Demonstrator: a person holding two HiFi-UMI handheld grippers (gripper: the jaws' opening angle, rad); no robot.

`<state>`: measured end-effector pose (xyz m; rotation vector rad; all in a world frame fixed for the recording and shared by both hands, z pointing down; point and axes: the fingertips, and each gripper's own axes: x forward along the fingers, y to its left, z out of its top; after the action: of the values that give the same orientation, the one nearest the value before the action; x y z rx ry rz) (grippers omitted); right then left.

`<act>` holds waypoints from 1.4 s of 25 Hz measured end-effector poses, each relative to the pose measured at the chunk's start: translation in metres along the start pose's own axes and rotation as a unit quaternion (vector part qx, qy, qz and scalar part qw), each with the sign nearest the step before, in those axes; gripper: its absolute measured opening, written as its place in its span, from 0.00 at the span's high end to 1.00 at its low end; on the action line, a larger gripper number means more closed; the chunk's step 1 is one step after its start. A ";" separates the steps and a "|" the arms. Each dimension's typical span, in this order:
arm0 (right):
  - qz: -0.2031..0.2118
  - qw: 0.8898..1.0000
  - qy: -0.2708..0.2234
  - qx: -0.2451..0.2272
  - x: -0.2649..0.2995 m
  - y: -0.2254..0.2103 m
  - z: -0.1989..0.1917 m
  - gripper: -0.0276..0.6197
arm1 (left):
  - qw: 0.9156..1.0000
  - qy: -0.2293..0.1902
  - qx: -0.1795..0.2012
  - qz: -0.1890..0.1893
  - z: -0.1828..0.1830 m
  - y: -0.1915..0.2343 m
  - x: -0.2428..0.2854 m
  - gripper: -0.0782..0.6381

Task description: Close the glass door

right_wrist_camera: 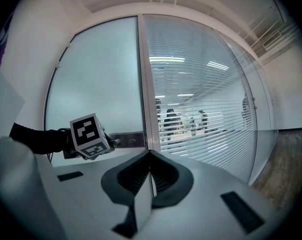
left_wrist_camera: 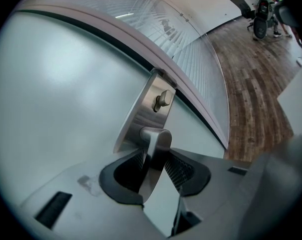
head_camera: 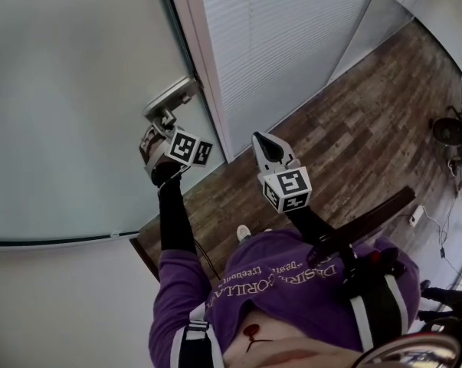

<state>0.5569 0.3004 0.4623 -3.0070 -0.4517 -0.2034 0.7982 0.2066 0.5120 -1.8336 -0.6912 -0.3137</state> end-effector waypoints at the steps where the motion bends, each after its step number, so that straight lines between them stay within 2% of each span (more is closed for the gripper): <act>1: 0.000 1.000 0.000 0.000 0.001 -0.001 0.001 0.96 | 1.000 -0.003 0.002 0.005 0.001 0.001 0.000 0.71; 5: -0.002 1.000 -0.002 -0.001 0.000 -0.006 0.003 0.96 | 0.999 -0.018 0.010 0.028 0.005 0.001 0.002 0.71; 9: -0.010 1.000 -0.002 0.001 -0.008 -0.011 0.003 0.96 | 0.995 -0.052 0.030 0.077 0.006 0.002 -0.006 0.71; 13: -0.018 1.000 -0.005 0.004 -0.013 -0.018 0.005 0.96 | 0.994 -0.059 0.032 0.091 0.004 0.004 -0.013 0.70; 18: -0.025 1.000 -0.008 0.009 -0.017 -0.022 0.005 0.96 | 0.987 -0.081 0.045 0.128 -0.002 0.005 -0.039 0.70; 20: -0.024 1.000 -0.010 0.011 -0.017 -0.021 0.007 0.96 | 0.982 -0.108 0.026 0.150 -0.005 0.010 -0.061 0.70; 22: -0.019 1.000 -0.012 0.011 -0.017 -0.016 0.008 0.96 | 0.979 -0.137 -0.015 0.150 -0.009 0.007 -0.081 0.70; 24: -0.009 1.000 -0.014 0.009 -0.018 -0.008 0.005 0.96 | 0.977 -0.155 -0.091 0.117 -0.019 -0.009 -0.096 0.71; 25: -0.003 1.000 -0.016 0.008 -0.018 -0.004 0.001 0.96 | 0.972 -0.161 -0.140 0.095 -0.026 -0.019 -0.101 0.71; 27: 0.007 1.000 -0.017 0.005 -0.017 0.004 -0.006 0.96 | 0.957 -0.166 -0.229 0.062 -0.041 -0.039 -0.109 0.77; 29: 0.014 1.000 -0.018 0.005 -0.018 0.012 -0.002 0.96 | 0.940 -0.166 -0.293 0.048 -0.053 -0.047 -0.121 0.87; 31: 0.020 1.000 -0.020 0.005 -0.021 0.018 0.005 0.96 | 0.918 -0.171 -0.356 0.024 -0.059 -0.053 -0.135 0.89; 32: 0.022 1.000 -0.021 0.005 -0.022 0.020 0.006 0.96 | 0.901 -0.179 -0.396 0.004 -0.060 -0.056 -0.141 0.89; 35: 0.029 0.999 -0.022 0.003 -0.023 0.027 0.006 0.96 | 0.833 -0.192 -0.516 -0.054 -0.068 -0.070 -0.148 0.89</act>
<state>0.5441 0.2692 0.4516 -3.0189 -0.3671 -0.1305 0.6464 0.1152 0.5133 -2.9547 -1.0154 -0.4467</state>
